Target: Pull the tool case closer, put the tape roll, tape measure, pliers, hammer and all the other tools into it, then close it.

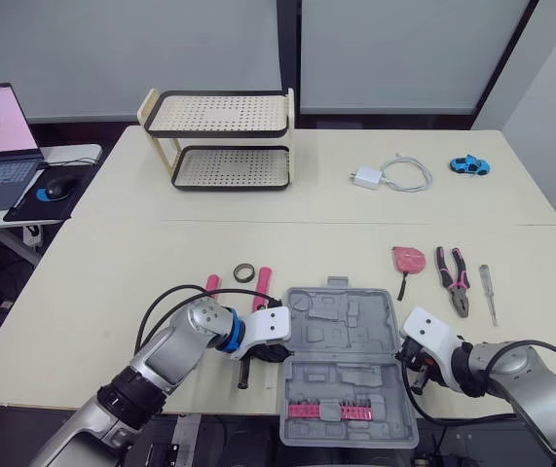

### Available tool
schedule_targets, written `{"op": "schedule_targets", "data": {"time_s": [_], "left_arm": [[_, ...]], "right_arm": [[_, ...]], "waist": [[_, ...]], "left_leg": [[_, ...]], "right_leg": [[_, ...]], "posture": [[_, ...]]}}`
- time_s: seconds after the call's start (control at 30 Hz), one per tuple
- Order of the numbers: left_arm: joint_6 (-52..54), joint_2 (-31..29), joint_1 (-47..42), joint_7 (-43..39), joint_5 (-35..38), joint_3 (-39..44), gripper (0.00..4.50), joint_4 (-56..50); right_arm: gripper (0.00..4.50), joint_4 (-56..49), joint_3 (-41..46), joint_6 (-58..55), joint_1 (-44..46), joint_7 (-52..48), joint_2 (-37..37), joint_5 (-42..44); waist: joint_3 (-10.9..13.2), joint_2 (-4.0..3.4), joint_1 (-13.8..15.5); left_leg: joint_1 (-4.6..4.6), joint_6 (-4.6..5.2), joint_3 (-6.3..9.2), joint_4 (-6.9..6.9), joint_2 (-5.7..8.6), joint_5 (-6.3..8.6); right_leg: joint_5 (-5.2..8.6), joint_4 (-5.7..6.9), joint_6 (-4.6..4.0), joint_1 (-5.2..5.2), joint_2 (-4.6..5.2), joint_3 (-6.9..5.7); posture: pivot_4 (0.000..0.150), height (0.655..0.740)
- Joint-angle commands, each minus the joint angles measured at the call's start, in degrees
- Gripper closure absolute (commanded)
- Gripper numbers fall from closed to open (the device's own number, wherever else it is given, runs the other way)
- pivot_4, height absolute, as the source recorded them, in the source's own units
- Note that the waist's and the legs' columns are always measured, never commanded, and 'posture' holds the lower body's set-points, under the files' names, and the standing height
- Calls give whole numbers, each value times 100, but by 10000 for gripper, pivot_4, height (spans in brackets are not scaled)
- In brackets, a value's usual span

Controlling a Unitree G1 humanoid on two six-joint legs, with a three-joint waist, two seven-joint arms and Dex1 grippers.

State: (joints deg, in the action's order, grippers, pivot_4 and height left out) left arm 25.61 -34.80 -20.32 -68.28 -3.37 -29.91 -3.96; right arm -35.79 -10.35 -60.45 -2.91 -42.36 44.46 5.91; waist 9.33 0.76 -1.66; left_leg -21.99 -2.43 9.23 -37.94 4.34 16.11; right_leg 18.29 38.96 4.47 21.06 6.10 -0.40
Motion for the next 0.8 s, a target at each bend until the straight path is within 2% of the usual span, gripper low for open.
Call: {"op": "schedule_targets", "data": {"time_s": [0.03, 0.8], "left_arm": [[-43, 69, 61, -137, 88, -191, 44777, -230], [-29, 57, 95, -128, 50, -162, 44777, -235]], "right_arm": [[45000, -331, -94, 46, -5, -26, -19, 247], [45000, -303, -102, 78, -7, 116, 75, 397]], "waist": [[0, 0, 0], [-1, 0, 0]], "left_leg": [[0, 0, 0, 0, 0, 0], [0, 4, -1, 0, 0, 2]], "right_leg": [[0, 0, 0, 0, 0, 0], [0, 0, 0, -1, 0, 0]], "posture": [[1500, 7400], [1500, 7400]]}}
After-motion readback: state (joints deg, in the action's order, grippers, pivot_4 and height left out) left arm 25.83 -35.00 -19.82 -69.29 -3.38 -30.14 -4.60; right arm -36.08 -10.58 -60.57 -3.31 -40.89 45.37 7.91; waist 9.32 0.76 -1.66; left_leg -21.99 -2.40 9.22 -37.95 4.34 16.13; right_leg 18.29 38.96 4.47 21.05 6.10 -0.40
